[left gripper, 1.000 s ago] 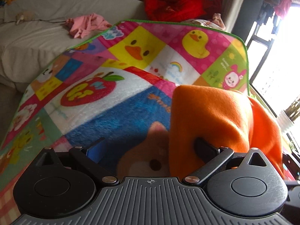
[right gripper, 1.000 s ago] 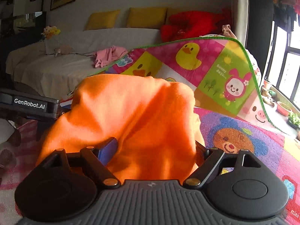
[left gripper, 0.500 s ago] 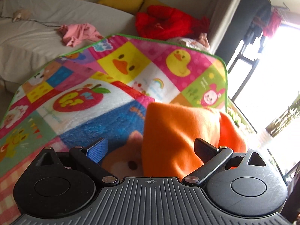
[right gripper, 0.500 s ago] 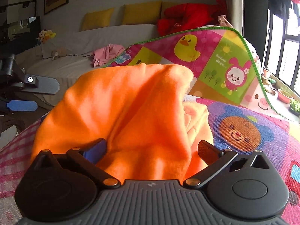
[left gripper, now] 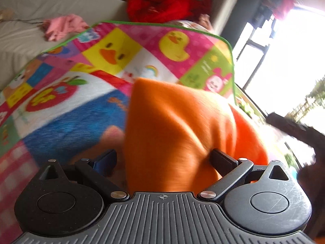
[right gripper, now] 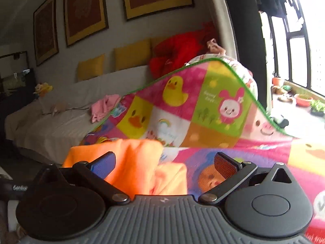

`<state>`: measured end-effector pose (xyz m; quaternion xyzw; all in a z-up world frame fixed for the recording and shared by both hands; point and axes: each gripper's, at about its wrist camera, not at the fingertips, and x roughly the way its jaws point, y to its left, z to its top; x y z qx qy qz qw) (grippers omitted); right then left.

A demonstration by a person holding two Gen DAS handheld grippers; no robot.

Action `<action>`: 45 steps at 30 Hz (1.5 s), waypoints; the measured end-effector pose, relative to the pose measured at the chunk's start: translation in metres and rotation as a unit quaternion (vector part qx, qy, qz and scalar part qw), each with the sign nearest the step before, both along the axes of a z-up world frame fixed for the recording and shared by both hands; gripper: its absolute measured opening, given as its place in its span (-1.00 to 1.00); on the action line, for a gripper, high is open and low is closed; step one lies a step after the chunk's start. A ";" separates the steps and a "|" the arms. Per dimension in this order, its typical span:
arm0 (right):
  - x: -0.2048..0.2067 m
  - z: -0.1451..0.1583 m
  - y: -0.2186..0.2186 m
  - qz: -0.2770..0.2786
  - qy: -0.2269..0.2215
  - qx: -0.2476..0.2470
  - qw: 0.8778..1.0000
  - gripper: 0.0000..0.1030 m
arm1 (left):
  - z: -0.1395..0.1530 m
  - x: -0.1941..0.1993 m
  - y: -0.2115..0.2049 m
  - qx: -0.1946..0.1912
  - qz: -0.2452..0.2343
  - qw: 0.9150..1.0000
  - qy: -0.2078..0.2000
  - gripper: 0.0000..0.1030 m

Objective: Fold clothes

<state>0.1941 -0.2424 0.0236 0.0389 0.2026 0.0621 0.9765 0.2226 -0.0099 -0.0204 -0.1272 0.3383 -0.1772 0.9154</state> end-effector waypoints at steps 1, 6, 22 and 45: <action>0.013 -0.002 0.005 0.003 0.013 -0.032 0.999 1.00 | -0.001 0.000 -0.007 0.015 -0.003 1.000 -0.003 0.95; 0.056 -0.050 0.027 0.003 0.092 -0.177 0.980 1.00 | 0.003 -0.006 -0.004 0.016 -0.007 1.000 -0.002 0.95; 0.021 -0.024 0.000 0.026 0.043 -0.081 0.995 1.00 | 0.000 0.009 0.027 -0.004 0.032 0.999 0.003 0.98; 0.034 0.016 0.009 0.238 0.059 0.177 0.953 0.05 | 0.025 0.001 0.012 0.013 -0.013 0.999 -0.034 0.38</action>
